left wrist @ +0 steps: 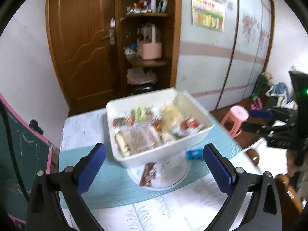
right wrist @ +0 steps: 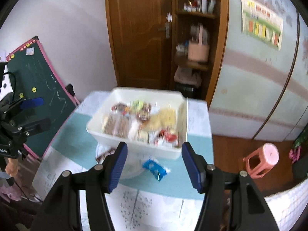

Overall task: Organize snacks
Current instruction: 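Withdraw both tools toward the brown wafer packet and blue packet, then grasp the brown chocolate wafer packet with left tool while right tool grasps the blue packet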

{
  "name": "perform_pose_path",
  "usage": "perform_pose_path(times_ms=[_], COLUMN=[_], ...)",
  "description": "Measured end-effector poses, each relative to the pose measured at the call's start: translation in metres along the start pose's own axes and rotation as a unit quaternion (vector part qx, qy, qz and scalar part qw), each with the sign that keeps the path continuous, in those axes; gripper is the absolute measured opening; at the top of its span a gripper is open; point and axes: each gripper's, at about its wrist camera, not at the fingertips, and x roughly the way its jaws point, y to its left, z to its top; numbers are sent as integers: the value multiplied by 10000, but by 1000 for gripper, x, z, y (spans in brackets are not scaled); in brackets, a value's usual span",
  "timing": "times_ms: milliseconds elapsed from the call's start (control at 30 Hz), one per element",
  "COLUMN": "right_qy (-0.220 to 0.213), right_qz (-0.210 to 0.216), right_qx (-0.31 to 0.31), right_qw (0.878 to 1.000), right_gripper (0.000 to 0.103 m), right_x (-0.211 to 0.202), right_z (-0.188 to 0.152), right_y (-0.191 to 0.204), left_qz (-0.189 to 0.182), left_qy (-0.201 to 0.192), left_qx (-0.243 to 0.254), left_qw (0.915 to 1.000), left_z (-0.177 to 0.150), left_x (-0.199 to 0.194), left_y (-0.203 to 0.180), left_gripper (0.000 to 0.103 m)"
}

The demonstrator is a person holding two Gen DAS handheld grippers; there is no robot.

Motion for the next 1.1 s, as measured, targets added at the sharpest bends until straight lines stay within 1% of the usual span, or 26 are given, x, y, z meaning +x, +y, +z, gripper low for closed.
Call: perform_pose_path(times_ms=[133, 200, 300, 400, 467, 633, 767, 867, 933, 967, 1000, 1033, 1067, 1100], right_qy=[373, 588, 885, 1101, 1216, 1362, 1424, 1439, 1487, 1479, 1484, 1493, 1498, 1466], right_qz=[38, 128, 177, 190, 231, 400, 493, 534, 513, 513, 529, 514, 500, 421], right_qx=[7, 95, 195, 247, 274, 151, -67, -265, -408, -471, -539, -617, -673, -775], right_qw=[9993, 9981, 9957, 9934, 9919, 9898, 9886, 9878, 9867, 9865, 9860, 9855, 9851, 9853], right_gripper=[59, 59, 59, 59, 59, 59, 59, 59, 59, 59, 59, 59, 59, 59], right_x=[37, 58, 88, 115, 131, 160, 177, 185, 190, 192, 194, 196, 199, 201], right_z=[-29, -45, -64, -74, -75, -66, -63, -61, -62, -63, -64, -65, -66, -68], right_y=[-7, -11, -17, -23, -26, -29, -23, -17, -11, -9, -7, -4, -2, 2], left_qz=[177, 131, 51, -60, -133, 108, 162, 291, 318, 294, 358, 412, 409, 388], left_qy=[298, 545, 981, 1338, 1483, 1694, 1839, 1844, 1887, 1912, 1873, 1855, 1819, 1775], left_qx=[-167, -263, -520, -881, -969, -1073, -911, -755, -768, -784, -738, -672, -626, -603], left_qw=[9993, 9981, 9938, 9871, 9841, 9796, 9786, 9795, 9785, 9780, 9789, 9795, 9805, 9815], left_z=[-35, -51, -74, -90, -95, -101, -102, -101, -101, -101, -101, -101, -100, -99], left_x=[40, 62, 99, 132, 148, 178, 194, 200, 205, 208, 209, 210, 210, 209], left_y=[13, 16, 23, 31, 32, 31, 27, 19, 16, 15, 13, 10, 7, 5], left_gripper=[100, 100, 100, 100, 100, 100, 99, 98, 93, 89, 85, 83, 79, 72])
